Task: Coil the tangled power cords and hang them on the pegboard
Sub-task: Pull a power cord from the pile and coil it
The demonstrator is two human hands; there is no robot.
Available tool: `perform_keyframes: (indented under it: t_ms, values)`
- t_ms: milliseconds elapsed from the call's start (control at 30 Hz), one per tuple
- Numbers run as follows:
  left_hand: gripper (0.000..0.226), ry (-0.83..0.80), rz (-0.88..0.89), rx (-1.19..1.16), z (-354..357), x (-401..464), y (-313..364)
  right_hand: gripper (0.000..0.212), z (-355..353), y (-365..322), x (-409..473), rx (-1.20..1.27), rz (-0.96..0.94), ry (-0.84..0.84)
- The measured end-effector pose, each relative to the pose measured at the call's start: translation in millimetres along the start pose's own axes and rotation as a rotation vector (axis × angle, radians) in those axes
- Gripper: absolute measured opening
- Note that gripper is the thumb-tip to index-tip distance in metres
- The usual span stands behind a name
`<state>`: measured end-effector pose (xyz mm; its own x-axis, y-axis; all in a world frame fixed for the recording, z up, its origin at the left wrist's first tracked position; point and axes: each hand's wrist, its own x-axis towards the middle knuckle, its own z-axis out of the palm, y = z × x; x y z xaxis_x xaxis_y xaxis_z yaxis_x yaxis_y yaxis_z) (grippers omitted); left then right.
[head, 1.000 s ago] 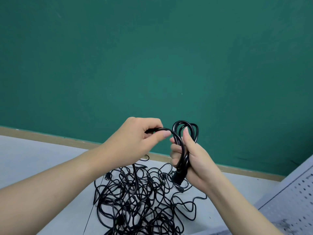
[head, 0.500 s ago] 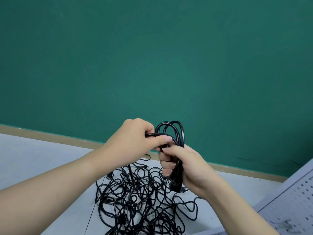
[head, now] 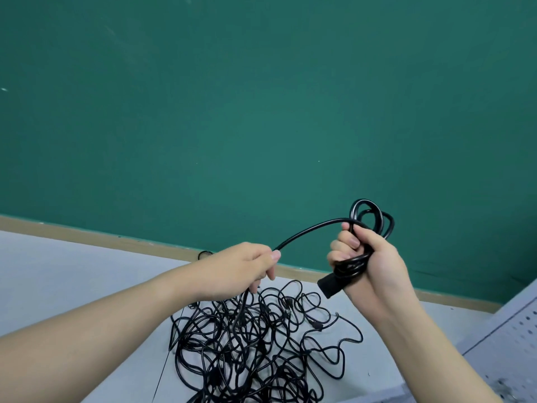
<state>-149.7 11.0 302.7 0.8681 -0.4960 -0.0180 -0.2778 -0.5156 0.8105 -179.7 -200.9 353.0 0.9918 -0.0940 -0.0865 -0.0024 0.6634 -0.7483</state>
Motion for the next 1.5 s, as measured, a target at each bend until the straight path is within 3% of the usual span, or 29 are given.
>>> perform_keyframes:
  t_ms: [233, 500, 933, 1200, 1500]
  values:
    - [0.049, 0.084, -0.018, -0.131, -1, 3, 4, 0.025, -13, 5, 4, -0.149, 0.053, -0.015]
    - [0.048, 0.047, 0.031, -0.431, 5, -7, 50, 0.042, -11, 15, -8, -0.297, 0.088, -0.177]
    - [0.049, 0.018, -0.010, -0.335, 19, -15, 70, 0.034, 2, 21, -21, -0.356, 0.066, -0.284]
    - [0.064, -0.133, -0.034, -0.328, 14, -21, 66, 0.021, 5, 20, -28, -0.454, -0.017, -0.293]
    - [0.059, 0.013, -0.041, 0.050, -14, -21, 48, 0.014, -10, -7, -8, -0.186, -0.063, -0.082]
